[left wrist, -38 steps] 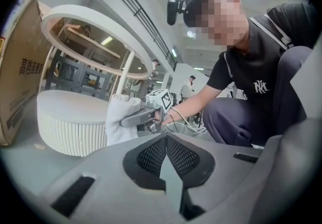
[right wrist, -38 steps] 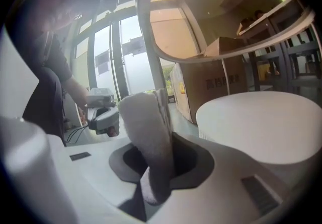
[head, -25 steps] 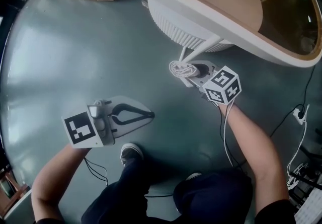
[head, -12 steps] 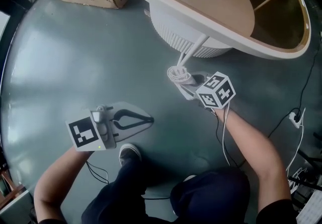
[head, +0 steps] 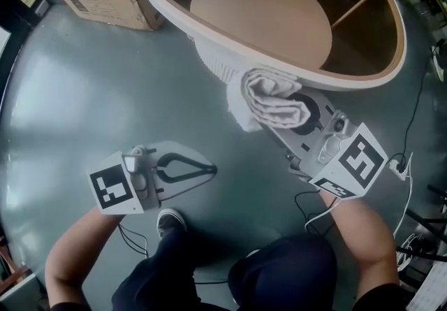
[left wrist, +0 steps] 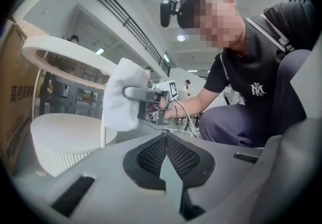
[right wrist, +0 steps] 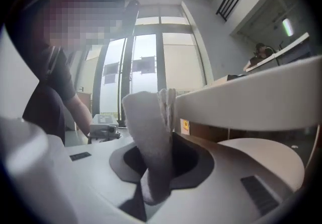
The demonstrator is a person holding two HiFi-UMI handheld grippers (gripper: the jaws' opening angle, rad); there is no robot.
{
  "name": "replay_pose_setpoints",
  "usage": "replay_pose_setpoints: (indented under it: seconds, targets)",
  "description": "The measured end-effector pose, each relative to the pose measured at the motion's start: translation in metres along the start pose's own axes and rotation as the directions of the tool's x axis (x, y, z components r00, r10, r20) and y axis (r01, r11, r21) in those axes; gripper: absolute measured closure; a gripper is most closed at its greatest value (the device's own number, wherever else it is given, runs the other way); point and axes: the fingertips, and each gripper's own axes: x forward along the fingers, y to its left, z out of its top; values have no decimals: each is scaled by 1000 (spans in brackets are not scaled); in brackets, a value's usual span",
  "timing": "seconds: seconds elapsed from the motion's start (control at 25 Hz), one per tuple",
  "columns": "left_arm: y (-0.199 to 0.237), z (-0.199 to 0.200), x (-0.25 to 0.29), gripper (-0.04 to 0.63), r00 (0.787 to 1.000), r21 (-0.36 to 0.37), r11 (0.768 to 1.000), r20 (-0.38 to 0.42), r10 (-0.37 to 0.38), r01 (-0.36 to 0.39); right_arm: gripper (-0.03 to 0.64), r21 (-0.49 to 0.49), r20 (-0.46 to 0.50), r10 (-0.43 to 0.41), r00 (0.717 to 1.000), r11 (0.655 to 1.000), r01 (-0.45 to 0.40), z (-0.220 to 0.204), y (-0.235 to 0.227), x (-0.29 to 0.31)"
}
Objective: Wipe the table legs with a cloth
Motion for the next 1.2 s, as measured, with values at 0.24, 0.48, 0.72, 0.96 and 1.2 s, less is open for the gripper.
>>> replay_pose_setpoints:
  seconds: [0.24,0.48,0.72,0.96,1.2]
  targets:
    - [6,-12,0,589,1000,-22,1000,-13,-2,2,538,38,-9,-6,1000,999,7,-21,-16,14]
    - [14,-37,-4,589,999,-92,996,-31,4,-7,538,65,31,9,999,998,-11,-47,-20,17]
    - [17,-45,-3,589,999,-114,993,-41,-4,0,538,60,-43,13,999,998,-10,-86,-24,17]
    - [21,-56,-7,589,999,-135,991,-45,-14,7,538,127,-252,11,968,992,22,-197,-35,26]
    - [21,-72,-12,589,998,-167,986,-54,-19,10,538,192,-460,31,887,979,65,-303,-47,31]
